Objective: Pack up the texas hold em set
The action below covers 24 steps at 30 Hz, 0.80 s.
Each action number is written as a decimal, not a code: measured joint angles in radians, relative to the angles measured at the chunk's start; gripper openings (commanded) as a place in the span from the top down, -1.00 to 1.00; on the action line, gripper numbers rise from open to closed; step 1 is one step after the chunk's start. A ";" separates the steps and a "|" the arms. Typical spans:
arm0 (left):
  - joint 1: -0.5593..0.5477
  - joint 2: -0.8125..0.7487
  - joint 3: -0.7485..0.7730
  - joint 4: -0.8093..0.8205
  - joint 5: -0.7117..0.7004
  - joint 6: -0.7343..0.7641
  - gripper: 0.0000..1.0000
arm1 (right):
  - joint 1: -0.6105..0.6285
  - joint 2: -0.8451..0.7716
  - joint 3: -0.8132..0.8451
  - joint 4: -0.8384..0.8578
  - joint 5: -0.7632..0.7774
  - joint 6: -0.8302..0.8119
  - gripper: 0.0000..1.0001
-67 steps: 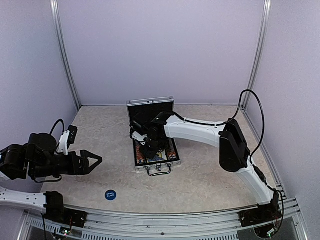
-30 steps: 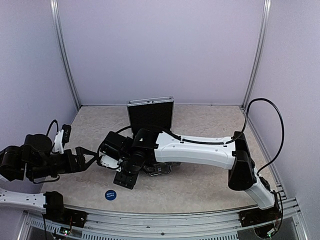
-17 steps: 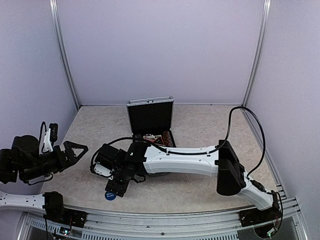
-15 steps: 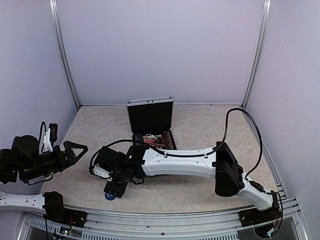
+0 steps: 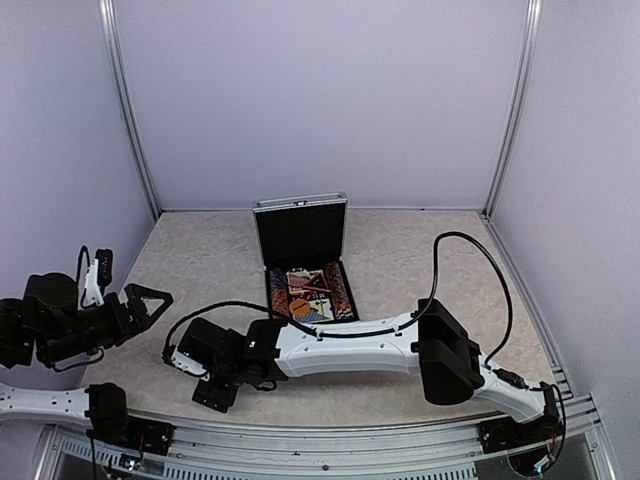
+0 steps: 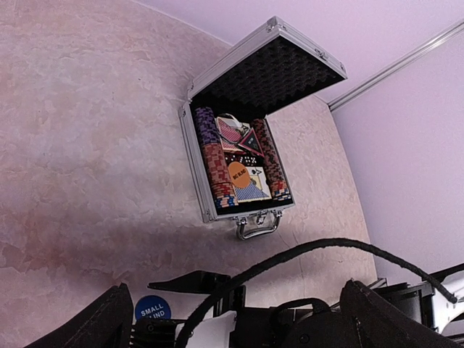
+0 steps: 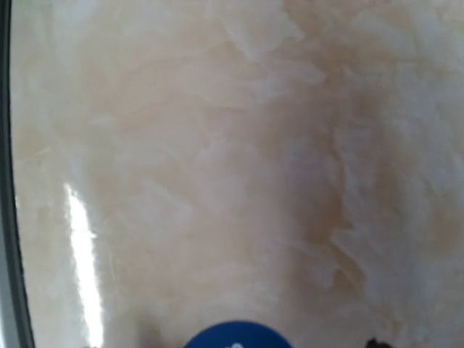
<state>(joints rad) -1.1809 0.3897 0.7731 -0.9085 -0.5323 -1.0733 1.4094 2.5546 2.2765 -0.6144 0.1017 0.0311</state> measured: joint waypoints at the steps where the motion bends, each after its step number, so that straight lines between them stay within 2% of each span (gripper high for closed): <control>1: 0.000 -0.002 0.000 -0.001 0.000 0.000 -0.98 | 0.002 0.005 0.000 0.003 0.001 0.000 -0.58; 10: -0.001 -0.003 0.000 -0.002 0.000 0.000 -0.98 | 0.002 0.030 -0.041 0.023 0.016 0.008 -0.56; 17: -0.001 -0.003 0.000 -0.002 0.000 0.000 -0.98 | 0.002 0.030 -0.061 0.069 0.014 0.014 -0.40; 24: -0.001 -0.003 0.000 -0.002 0.000 -0.001 -0.98 | 0.002 0.020 -0.085 0.086 0.013 0.038 -0.35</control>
<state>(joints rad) -1.1816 0.3862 0.7734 -0.9100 -0.5323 -1.0740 1.4117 2.5744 2.1910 -0.5282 0.1150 0.0692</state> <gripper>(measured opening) 0.990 0.683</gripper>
